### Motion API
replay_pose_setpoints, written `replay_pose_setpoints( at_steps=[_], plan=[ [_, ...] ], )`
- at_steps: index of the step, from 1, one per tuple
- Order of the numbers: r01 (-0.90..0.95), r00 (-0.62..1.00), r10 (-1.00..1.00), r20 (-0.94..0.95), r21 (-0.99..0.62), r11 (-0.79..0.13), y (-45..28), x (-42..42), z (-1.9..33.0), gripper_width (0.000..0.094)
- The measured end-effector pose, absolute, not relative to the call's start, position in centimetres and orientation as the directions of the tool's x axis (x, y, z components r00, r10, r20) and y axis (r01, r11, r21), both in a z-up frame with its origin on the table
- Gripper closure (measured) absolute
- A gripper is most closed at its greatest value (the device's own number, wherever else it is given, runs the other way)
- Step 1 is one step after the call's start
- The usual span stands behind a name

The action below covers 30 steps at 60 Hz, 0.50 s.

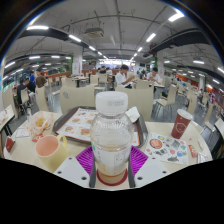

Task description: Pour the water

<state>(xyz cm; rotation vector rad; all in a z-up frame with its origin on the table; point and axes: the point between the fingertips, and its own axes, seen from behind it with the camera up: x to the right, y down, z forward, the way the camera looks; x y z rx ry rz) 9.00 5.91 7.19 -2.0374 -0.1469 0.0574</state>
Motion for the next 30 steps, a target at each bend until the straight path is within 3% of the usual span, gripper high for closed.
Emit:
replay_pose_setpoints(
  at_steps=[4, 12, 19, 23, 26, 30],
  plan=[
    [0.072, 0.992, 0.126, 0.014, -0.883, -0.463, 5.7, 9.5, 5.7, 0.048],
    [0.059, 0.992, 0.124, 0.006, -0.905, -0.422, 5.6, 9.6, 6.1, 0.0464],
    [0.056, 0.992, 0.124, 0.0, -0.89, -0.452, 5.5, 9.6, 5.6, 0.0348],
    [0.054, 0.992, 0.126, -0.01, -0.866, -0.497, 4.6, 9.3, 4.9, 0.0065],
    [0.056, 0.993, 0.117, -0.004, -0.859, -0.509, 3.9, 9.5, 5.3, 0.0118],
    [0.086, 0.994, 0.1, 0.039, -0.842, -0.533, 2.2, 10.2, 6.2, 0.0082]
  ],
)
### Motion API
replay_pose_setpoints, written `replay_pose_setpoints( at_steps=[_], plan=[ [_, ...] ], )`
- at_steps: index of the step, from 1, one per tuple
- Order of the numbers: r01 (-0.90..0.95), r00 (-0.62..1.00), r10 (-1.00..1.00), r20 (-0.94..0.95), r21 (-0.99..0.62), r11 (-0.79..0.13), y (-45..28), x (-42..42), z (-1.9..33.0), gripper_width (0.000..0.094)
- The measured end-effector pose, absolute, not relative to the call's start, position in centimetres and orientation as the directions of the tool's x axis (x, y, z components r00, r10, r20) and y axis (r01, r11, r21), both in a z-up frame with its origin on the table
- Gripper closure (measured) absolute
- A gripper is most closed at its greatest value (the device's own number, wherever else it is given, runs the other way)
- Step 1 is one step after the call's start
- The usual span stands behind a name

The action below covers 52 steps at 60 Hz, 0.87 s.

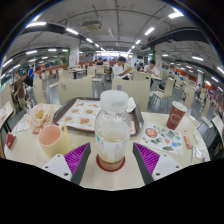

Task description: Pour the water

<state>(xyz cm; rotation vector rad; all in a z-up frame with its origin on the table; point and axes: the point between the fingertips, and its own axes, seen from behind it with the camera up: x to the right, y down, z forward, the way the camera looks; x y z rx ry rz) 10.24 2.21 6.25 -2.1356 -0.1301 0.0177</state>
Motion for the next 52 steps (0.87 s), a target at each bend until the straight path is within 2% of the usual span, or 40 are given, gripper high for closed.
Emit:
replay_pose_setpoints(
  at_steps=[5, 14, 23, 37, 52],
  plan=[
    [0.109, 0.994, 0.074, 0.082, -0.827, -0.552, -0.7, 10.3, 8.4, 0.0094],
    [0.054, 0.999, 0.036, 0.041, -0.797, -0.602, -7.7, 8.7, 12.5, 0.0092],
    [0.047, 0.999, 0.007, 0.053, -0.788, -0.613, -14.4, 7.0, 15.7, 0.0091],
    [0.056, 0.996, -0.015, 0.083, -0.779, -0.624, -20.3, 4.4, 17.6, 0.0091],
    [0.057, 0.996, -0.023, 0.09, -0.786, -0.616, -21.3, 3.3, 18.6, 0.0091]
  ],
)
